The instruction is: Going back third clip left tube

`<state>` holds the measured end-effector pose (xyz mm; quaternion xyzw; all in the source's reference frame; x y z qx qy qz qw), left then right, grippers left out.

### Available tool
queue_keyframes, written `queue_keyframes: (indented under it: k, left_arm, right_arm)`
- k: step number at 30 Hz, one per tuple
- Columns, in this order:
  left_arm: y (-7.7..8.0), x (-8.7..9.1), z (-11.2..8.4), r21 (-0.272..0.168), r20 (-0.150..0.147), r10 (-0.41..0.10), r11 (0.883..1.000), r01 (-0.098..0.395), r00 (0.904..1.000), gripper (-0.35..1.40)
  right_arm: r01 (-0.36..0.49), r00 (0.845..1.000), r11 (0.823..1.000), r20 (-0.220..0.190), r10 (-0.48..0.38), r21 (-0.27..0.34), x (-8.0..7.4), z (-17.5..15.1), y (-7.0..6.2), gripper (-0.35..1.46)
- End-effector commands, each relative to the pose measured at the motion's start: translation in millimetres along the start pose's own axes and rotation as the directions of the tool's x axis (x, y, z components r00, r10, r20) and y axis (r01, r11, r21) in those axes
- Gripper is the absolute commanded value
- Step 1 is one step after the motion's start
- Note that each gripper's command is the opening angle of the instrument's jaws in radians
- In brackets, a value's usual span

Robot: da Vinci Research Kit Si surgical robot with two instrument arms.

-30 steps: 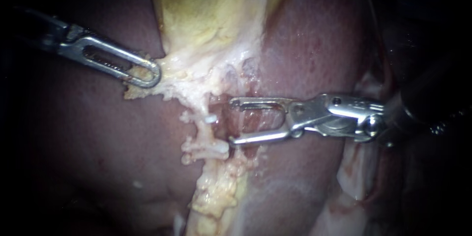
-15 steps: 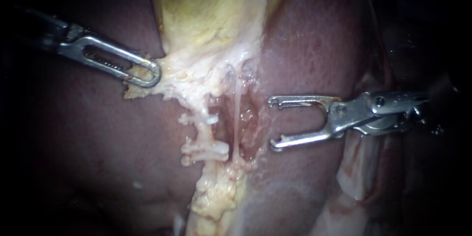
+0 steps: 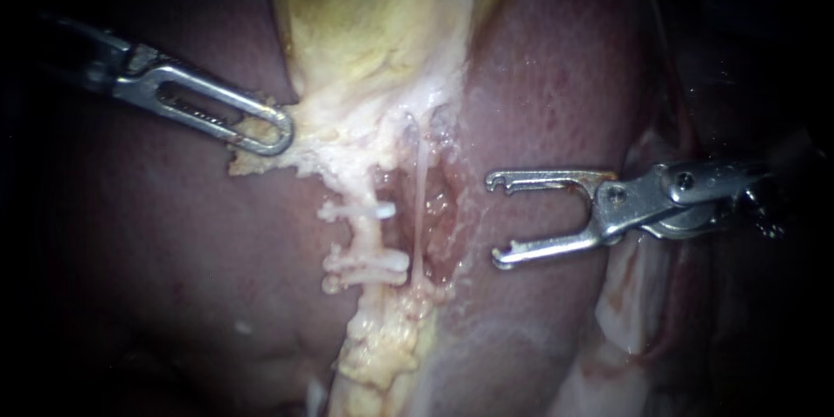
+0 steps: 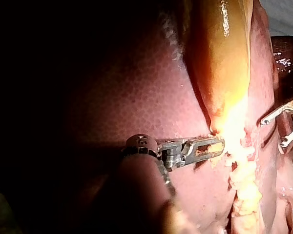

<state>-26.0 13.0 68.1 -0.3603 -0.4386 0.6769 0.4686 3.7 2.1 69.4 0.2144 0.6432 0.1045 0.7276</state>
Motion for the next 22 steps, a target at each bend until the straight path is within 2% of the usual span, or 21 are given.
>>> queue_keyframes:
  k: [1, 10, 22]
  left_arm:
    - [-0.2, 0.1, 0.3, 0.003, -0.001, 0.0, 1.0, 0.0, 1.0, -0.35]
    - [-1.6, 0.3, 2.5, 0.003, 0.004, 0.004, 1.0, -0.004, 1.0, -0.35]
    - [-1.7, 0.3, 2.5, 0.001, 0.007, 0.005, 1.0, -0.005, 1.0, -0.35]
  right_arm:
    - [0.0, 1.0, 1.0, 0.0, 0.0, 0.0, 0.0, 0.0, 0.0, 0.5]
    - [-0.002, 1.0, 1.0, 0.001, 0.002, 0.001, 0.3, -0.2, -0.1, 0.5]
    - [0.002, 1.0, 1.0, 0.0, -0.002, 0.001, 0.8, -0.3, -0.1, 0.5]
